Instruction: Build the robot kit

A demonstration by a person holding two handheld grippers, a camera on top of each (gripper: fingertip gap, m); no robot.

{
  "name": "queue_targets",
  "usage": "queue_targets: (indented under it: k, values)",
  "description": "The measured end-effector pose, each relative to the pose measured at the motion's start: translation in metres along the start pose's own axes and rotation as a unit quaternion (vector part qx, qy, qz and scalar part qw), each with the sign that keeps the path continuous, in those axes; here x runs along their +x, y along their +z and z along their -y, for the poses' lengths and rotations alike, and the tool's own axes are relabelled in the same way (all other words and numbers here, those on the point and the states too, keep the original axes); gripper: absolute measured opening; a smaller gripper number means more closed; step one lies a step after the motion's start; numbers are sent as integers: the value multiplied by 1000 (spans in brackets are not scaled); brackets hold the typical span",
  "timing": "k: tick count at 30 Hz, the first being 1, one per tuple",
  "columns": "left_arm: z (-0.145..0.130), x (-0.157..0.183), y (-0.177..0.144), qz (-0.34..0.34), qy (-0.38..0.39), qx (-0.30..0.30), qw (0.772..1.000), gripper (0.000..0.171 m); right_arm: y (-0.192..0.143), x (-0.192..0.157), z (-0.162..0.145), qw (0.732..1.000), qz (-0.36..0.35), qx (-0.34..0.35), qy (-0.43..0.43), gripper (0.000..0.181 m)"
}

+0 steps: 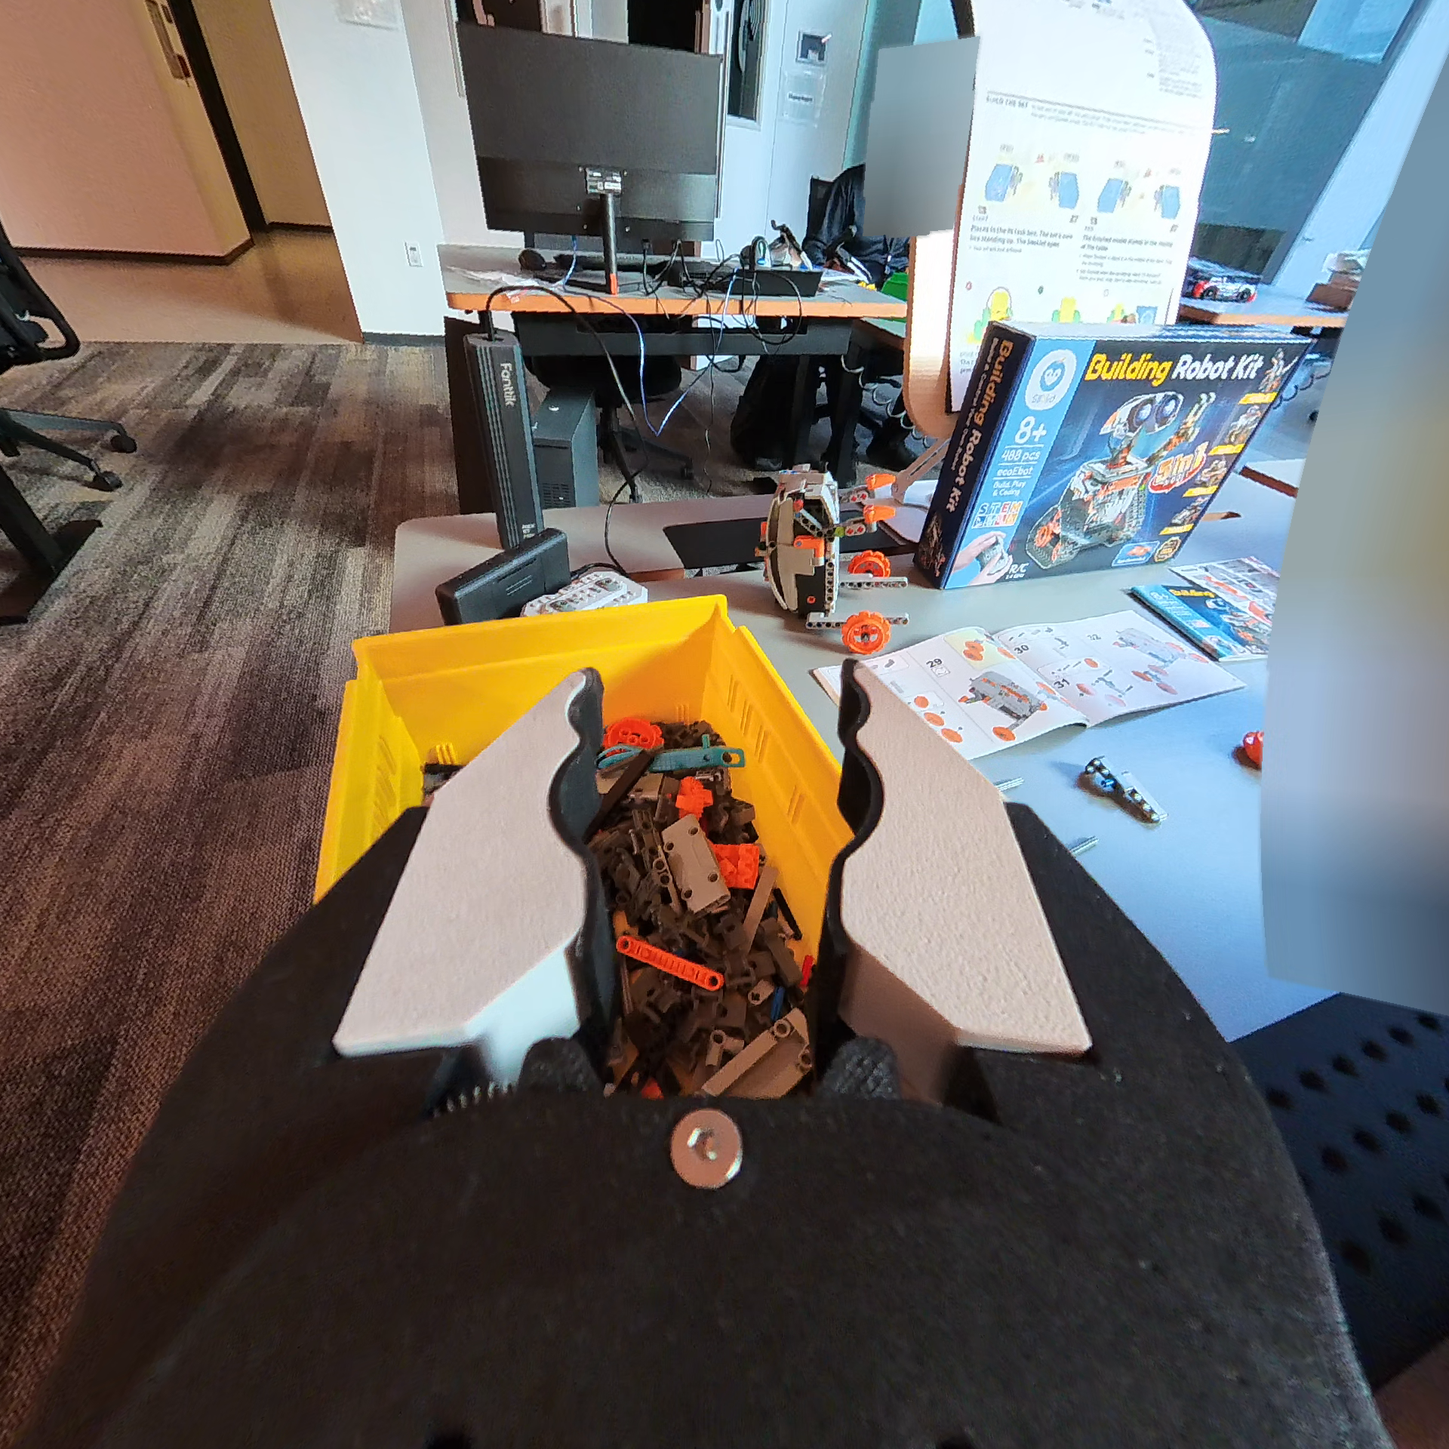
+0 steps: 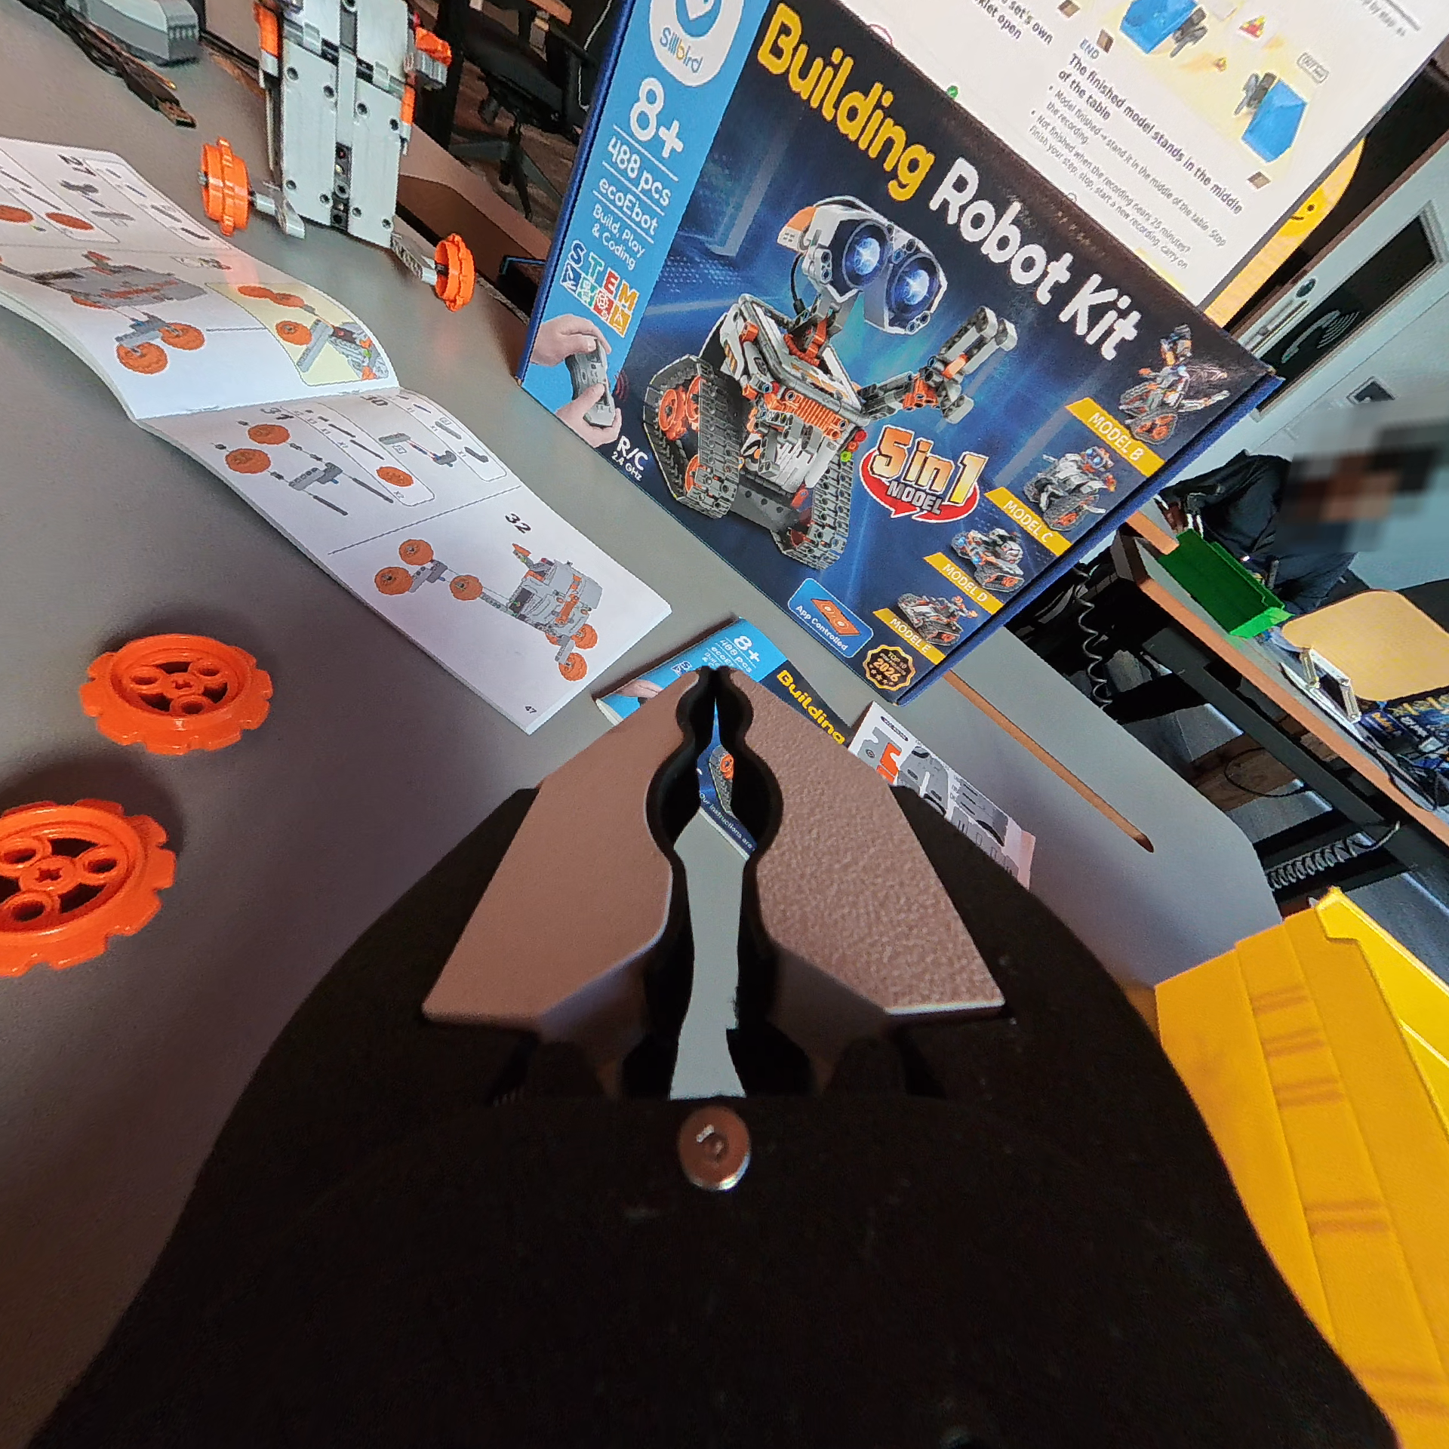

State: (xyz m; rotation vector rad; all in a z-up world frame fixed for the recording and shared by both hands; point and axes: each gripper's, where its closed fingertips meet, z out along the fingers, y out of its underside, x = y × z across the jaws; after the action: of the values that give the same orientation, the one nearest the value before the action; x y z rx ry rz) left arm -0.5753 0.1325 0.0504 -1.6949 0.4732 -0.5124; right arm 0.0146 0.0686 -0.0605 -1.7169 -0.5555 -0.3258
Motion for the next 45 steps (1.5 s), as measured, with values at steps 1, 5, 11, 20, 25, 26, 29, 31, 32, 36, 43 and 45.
queue_targets:
  k: [1, 5, 11, 20, 25, 26, 29, 31, 32, 36, 43, 45]
  values:
    - [0, -1, -1, 3, 0, 1, 1000, 58, 0, 0, 0, 1000, 0, 0, -2, 0]
    - [-1, -4, -7, 6, -3, 6, 1000, 56, 1, -2, 0, 1000, -1, -3, -6, 0]
    - [-2, -8, -10, 6, -4, 6, 1000, 54, 1, -1, -1, 1000, -4, -6, -8, 0]
    - [-20, -19, -10, 26, -3, -26, 999, 52, 4, 1, -4, 1000, -7, -11, -4, 0]
    - [-39, -28, -11, 41, -1, -65, 997, 49, 4, 3, -5, 1000, -16, -16, -6, 0]
    - [-43, -29, -11, 43, 0, -75, 996, 47, 4, 4, -6, 1000, -17, -17, -6, 0]
    - [-59, -36, -10, 59, 12, -115, 992, 40, 4, 5, -7, 1000, -21, -20, -6, 0]
    - [-72, -38, -8, 64, 24, -149, 986, 32, 3, 6, -8, 999, -24, -22, -6, 0]
    - [-79, -39, -6, 64, 32, -168, 983, 27, 3, 7, -9, 999, -25, -22, -6, 0]
    - [-101, -44, 5, 42, 59, -269, 960, 7, 3, 8, -10, 999, -28, -24, -5, 0]
    - [-107, -104, 35, 101, 180, -443, 872, 0, 1, 11, -13, 999, -35, -31, -11, 0]
    - [-110, -105, 45, 78, 183, -475, 858, 0, 0, 11, -14, 999, -36, -32, -11, 0]
